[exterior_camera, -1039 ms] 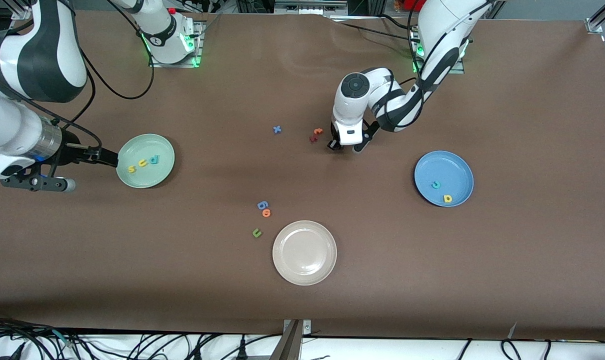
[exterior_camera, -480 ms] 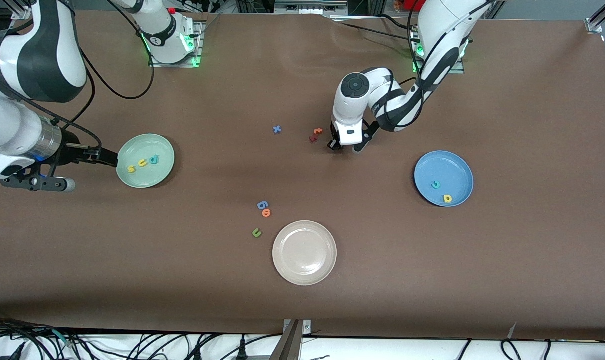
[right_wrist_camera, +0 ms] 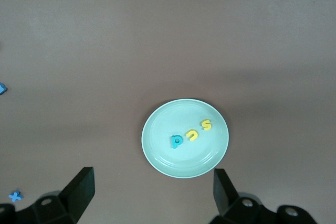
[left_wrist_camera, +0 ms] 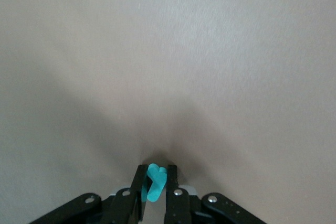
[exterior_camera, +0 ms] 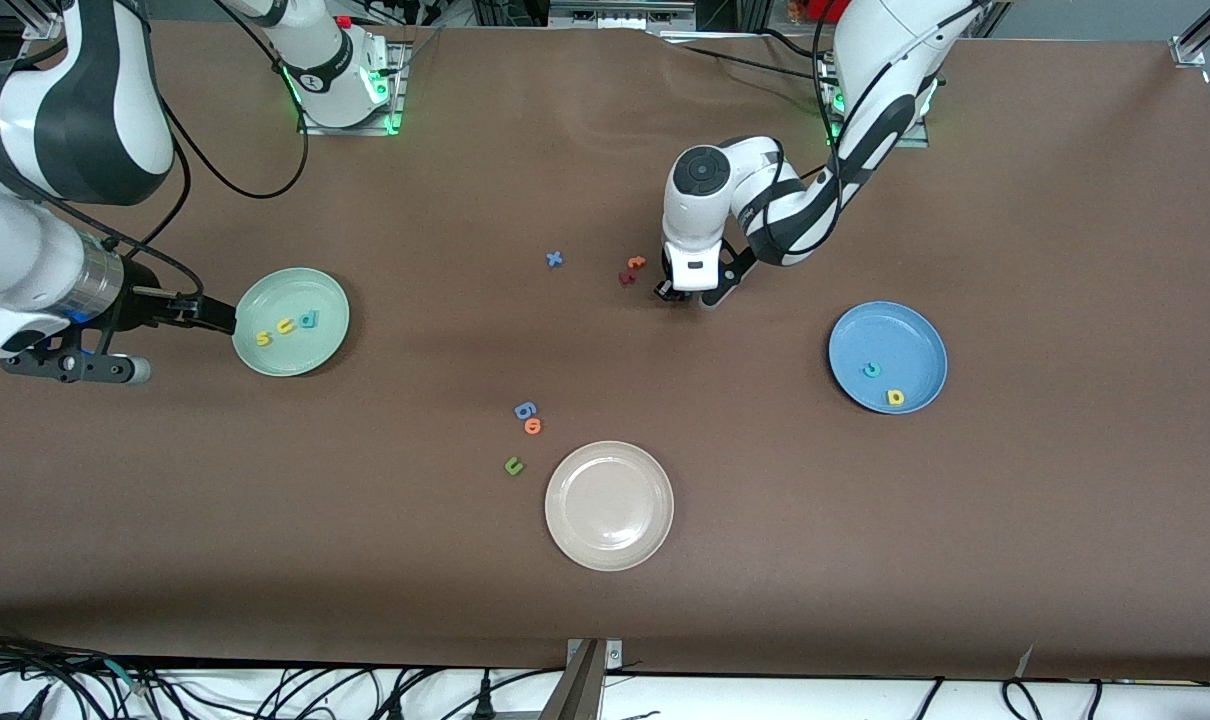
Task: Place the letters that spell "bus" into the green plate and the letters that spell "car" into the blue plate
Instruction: 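Lower the left gripper over the cyan r and close on it, then carry the cyan r with the left gripper to the blue plate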
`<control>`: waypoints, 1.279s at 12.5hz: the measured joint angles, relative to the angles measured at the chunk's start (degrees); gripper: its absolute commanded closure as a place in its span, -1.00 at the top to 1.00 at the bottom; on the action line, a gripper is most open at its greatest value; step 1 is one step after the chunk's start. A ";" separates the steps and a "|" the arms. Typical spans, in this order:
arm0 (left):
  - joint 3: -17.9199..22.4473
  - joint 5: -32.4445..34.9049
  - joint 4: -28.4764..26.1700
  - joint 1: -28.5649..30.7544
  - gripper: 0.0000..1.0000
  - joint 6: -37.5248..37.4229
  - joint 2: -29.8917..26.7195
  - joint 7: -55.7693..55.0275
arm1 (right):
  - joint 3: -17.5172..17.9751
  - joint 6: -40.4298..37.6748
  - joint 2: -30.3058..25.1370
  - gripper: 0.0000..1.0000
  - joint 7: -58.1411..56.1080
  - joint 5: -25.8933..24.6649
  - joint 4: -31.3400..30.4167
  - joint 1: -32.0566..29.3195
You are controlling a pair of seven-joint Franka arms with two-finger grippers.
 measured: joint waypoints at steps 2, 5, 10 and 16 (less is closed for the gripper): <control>0.57 -0.04 2.05 1.01 -1.00 -1.22 0.51 3.86 | 0.00 0.00 0.00 0.99 0.00 0.00 0.00 0.00; 0.68 -3.20 5.80 3.91 -1.00 -2.94 1.40 10.16 | 0.00 0.00 0.00 0.99 0.00 0.00 0.00 0.00; 0.66 -10.03 16.42 6.37 -1.00 -21.50 1.46 29.94 | 0.00 0.00 0.00 0.99 0.00 0.00 0.00 0.00; 0.91 -10.14 19.48 17.59 -1.00 -34.79 1.48 66.29 | 0.00 0.00 0.00 0.99 0.00 0.00 0.00 -0.01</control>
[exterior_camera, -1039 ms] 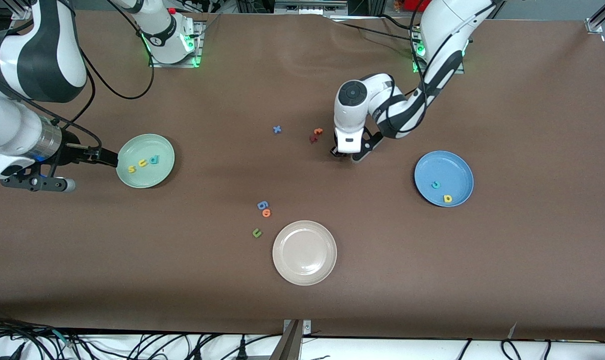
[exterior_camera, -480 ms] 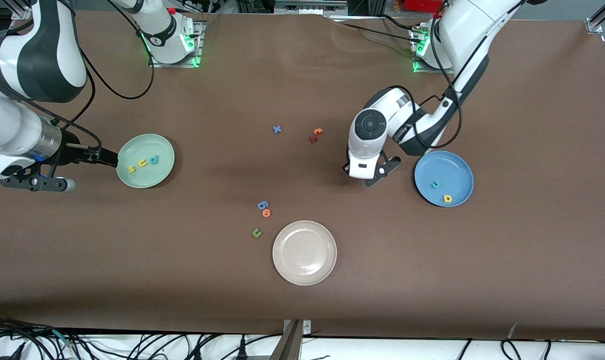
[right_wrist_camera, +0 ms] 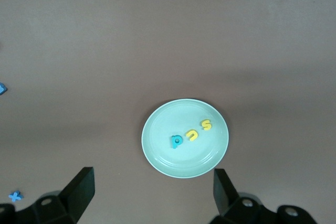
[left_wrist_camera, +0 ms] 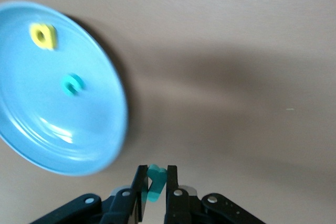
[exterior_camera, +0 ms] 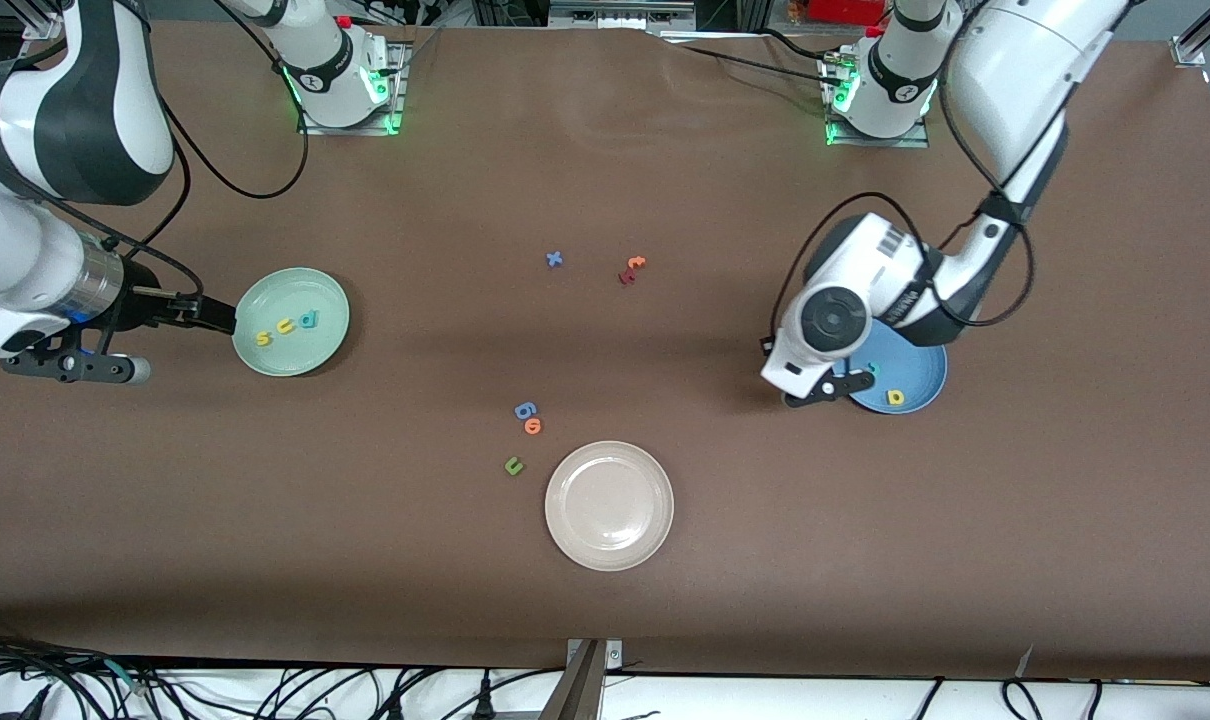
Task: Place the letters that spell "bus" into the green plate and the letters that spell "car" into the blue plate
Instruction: 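Carry the cyan r with the left gripper to the blue plate, then lower the cyan r onto the blue plate and open the left gripper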
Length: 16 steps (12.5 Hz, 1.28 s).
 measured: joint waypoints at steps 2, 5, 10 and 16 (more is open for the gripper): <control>0.05 0.00 1.16 2.80 -1.00 -2.89 0.00 9.57 | 0.00 0.00 0.00 0.99 0.00 0.00 0.00 0.00; 0.83 0.27 1.49 5.68 -1.00 -4.01 0.09 19.16 | 0.00 0.00 0.00 0.99 0.00 0.00 0.00 0.00; 3.68 1.10 4.19 6.53 -0.69 -4.01 3.22 22.32 | 0.00 0.00 0.00 0.99 0.00 0.00 0.00 0.00; 4.22 2.53 6.99 6.66 1.00 -4.06 3.97 24.64 | 0.00 0.00 0.00 0.99 0.00 0.00 0.00 0.00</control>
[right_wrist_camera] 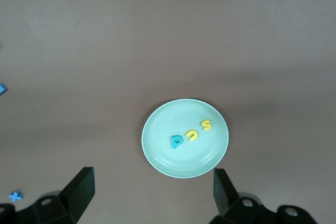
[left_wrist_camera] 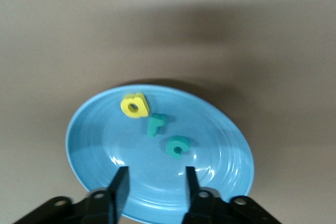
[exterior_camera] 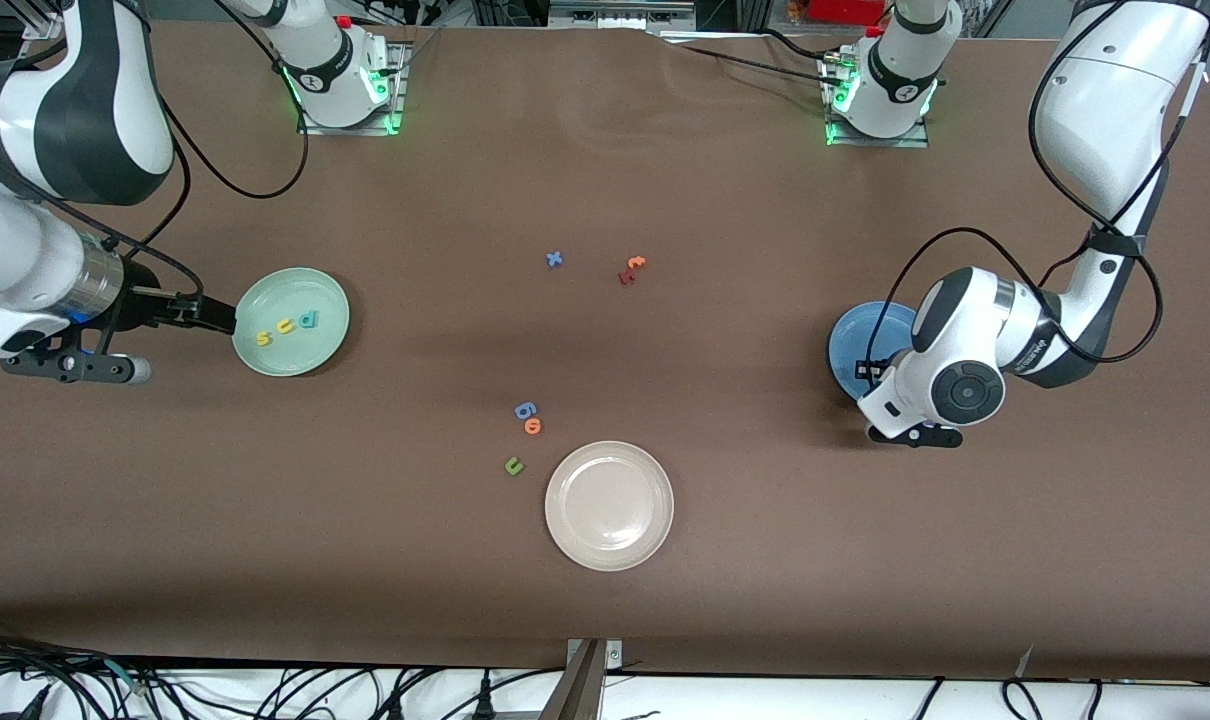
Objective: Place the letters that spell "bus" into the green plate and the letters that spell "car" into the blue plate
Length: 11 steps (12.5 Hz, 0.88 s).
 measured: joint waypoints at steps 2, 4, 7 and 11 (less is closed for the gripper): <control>-0.14 0.00 1.54 0.01 1.00 -1.66 -0.71 0.18 | 0.00 0.00 0.00 1.00 0.00 0.00 0.00 0.00; -0.28 -1.63 3.23 0.04 1.00 -4.94 -3.03 0.19 | 0.00 0.00 0.00 0.99 0.00 0.00 0.01 0.00; -0.29 -4.18 6.56 1.62 1.00 -11.49 -7.61 0.23 | 0.00 0.00 0.00 0.99 0.00 0.00 0.01 0.00; 0.31 -8.22 11.34 6.39 1.00 -20.55 -13.16 6.12 | 0.00 -0.02 0.00 0.99 0.00 0.00 0.02 0.01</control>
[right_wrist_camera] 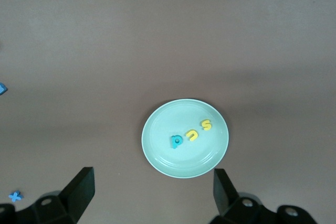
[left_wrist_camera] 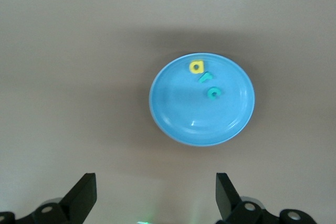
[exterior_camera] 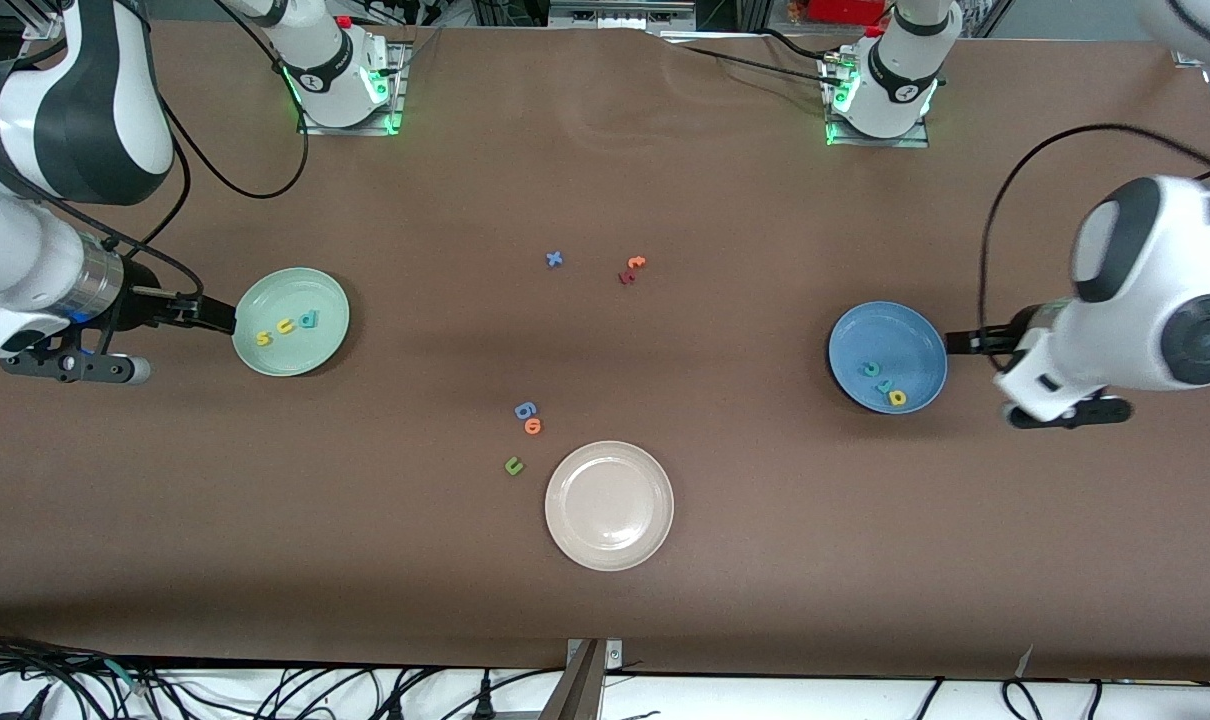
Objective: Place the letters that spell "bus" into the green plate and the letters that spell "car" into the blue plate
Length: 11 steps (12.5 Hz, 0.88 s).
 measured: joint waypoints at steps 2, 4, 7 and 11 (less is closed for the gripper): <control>7.67 -5.57 0.18 -3.13 1.00 -1.02 -3.70 4.73 | 0.00 0.00 0.00 0.99 0.00 0.00 0.00 0.01; 21.58 -9.64 -0.22 -13.45 1.00 -2.55 -8.70 7.15 | 0.00 0.00 -0.01 0.99 0.00 0.00 0.05 0.00; 25.64 -9.84 -0.71 -16.28 1.00 -3.94 -15.99 6.55 | -0.01 0.02 -0.04 0.99 0.00 0.00 0.11 -0.01; 25.43 -9.84 -1.30 -18.12 1.00 -1.59 -17.46 5.48 | -0.01 0.36 -0.05 0.99 0.00 0.00 0.27 -0.01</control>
